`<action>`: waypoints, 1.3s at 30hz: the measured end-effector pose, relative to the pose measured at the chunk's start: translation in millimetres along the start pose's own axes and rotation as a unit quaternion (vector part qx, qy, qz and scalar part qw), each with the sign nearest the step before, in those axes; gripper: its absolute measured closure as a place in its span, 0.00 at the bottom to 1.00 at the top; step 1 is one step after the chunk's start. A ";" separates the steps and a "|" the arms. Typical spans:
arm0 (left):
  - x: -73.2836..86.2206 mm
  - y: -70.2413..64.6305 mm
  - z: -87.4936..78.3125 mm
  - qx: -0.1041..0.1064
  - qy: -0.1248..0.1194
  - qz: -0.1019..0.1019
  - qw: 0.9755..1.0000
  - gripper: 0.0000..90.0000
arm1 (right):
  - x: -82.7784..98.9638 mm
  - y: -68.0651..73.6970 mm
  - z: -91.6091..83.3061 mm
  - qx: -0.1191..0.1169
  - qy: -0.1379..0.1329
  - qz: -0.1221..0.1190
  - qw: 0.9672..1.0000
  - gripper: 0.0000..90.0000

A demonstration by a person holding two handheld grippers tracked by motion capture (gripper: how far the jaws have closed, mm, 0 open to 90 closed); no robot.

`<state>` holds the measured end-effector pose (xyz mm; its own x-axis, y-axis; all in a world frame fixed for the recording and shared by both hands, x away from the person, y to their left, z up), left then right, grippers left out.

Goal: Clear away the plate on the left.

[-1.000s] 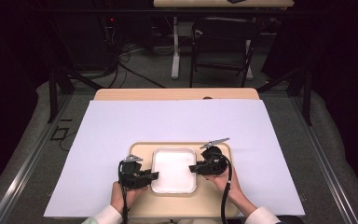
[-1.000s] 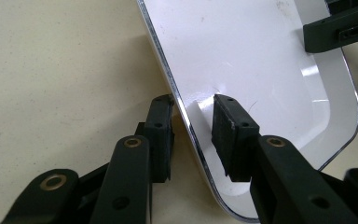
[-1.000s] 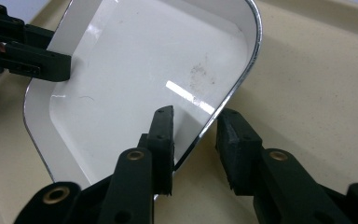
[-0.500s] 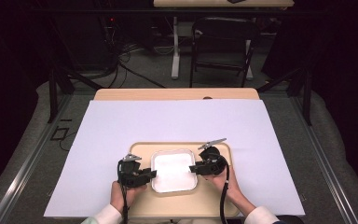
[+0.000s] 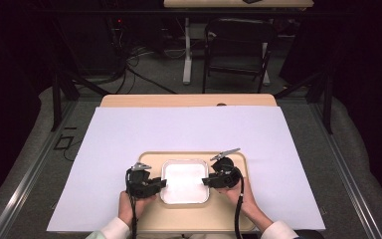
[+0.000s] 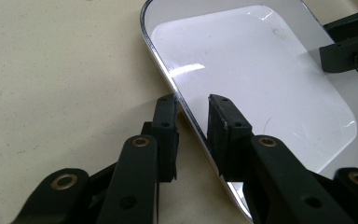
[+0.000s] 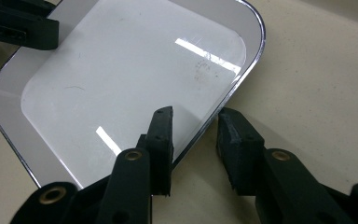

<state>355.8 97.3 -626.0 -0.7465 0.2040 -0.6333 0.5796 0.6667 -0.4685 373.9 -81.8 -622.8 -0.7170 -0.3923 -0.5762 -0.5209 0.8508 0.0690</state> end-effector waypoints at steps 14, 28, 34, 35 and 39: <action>-7.0 5.2 -6.9 0.018 -0.002 -0.005 1.000 0.61 | -2.1 -1.7 -5.1 0.018 -0.017 -0.027 0.999 0.44; -24.4 -17.6 -29.5 0.035 -0.023 0.102 0.994 0.26 | -20.8 -2.3 -38.0 0.023 -0.114 -0.083 0.990 0.03; -29.0 -23.6 -44.2 0.034 -0.024 0.137 0.990 0.18 | -26.5 -6.5 -60.0 0.028 -0.157 -0.097 0.982 0.00; -29.9 -25.4 -46.7 0.036 -0.025 0.142 0.989 0.17 | -26.6 -6.9 -63.4 0.030 -0.162 -0.100 0.981 0.00; -31.8 -28.5 -53.5 0.024 -0.027 0.160 0.986 0.14 | -27.5 -7.9 -72.7 0.036 -0.178 -0.105 0.978 0.00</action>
<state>345.5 110.3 -559.5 -0.5054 0.3597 -0.7843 0.7984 0.5397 -0.2670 364.1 -103.2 -548.3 -0.3846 -0.4254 -0.8192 -0.5968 0.7917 -0.1310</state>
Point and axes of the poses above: each handheld gripper's, and its own axes: z roughly forward along the jaws, x roughly out of its underside, y roughly to its left, the point moved 10 cm from there along z, roughly forward along the jaws, and after that the axes turned 13 degrees about x, right-handed, at the moved point
